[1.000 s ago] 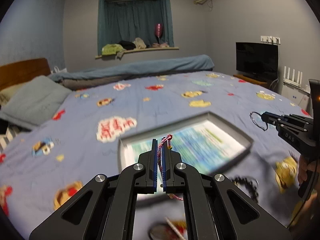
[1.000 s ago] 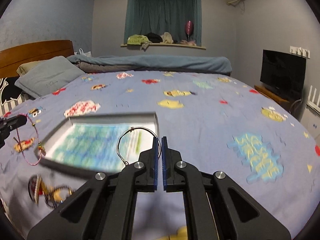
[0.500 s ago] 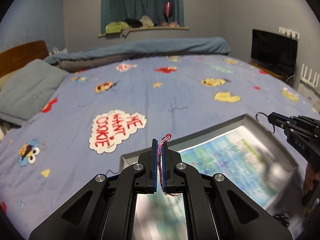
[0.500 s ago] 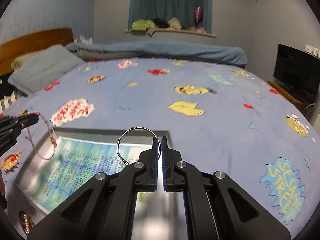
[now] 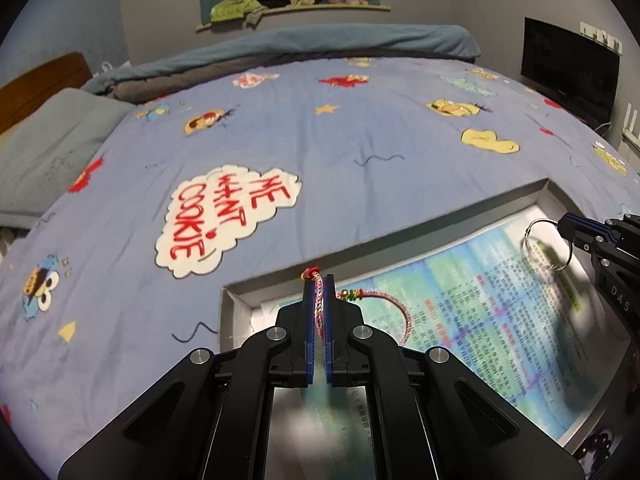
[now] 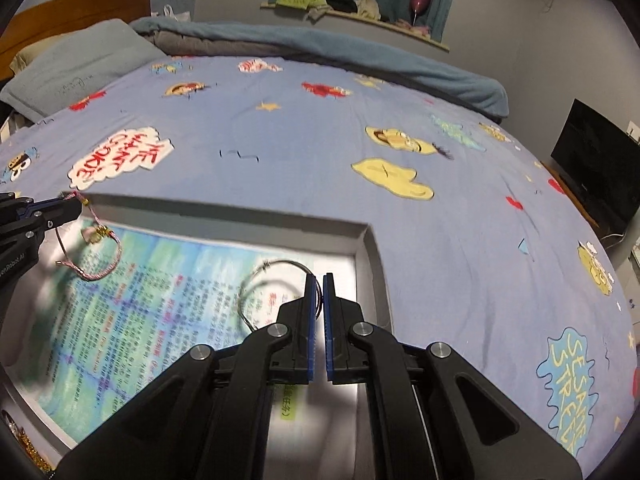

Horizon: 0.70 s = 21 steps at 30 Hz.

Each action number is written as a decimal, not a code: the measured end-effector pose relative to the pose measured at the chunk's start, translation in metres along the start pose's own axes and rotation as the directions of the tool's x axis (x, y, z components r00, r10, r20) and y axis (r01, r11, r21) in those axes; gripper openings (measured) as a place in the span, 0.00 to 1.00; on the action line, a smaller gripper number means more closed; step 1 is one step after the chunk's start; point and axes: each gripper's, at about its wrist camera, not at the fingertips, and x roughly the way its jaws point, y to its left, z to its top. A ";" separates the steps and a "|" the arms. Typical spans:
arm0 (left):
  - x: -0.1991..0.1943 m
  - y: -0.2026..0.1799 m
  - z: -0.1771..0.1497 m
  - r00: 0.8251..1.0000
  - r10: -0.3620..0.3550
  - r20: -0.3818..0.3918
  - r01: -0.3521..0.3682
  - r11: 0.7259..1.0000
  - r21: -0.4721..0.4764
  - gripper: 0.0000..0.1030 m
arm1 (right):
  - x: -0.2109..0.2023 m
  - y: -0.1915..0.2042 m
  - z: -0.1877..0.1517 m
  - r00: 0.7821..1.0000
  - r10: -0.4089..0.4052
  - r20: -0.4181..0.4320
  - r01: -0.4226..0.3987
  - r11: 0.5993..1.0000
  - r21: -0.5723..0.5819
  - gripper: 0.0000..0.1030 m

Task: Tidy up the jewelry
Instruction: 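Carry both pieces into the grey box and open both tools to release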

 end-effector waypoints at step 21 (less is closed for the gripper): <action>-0.039 0.004 0.004 0.996 0.046 0.070 -0.044 0.999 -0.030 0.78 | -0.047 -0.021 0.004 0.992 0.073 0.100 -0.084 0.991 0.104 0.55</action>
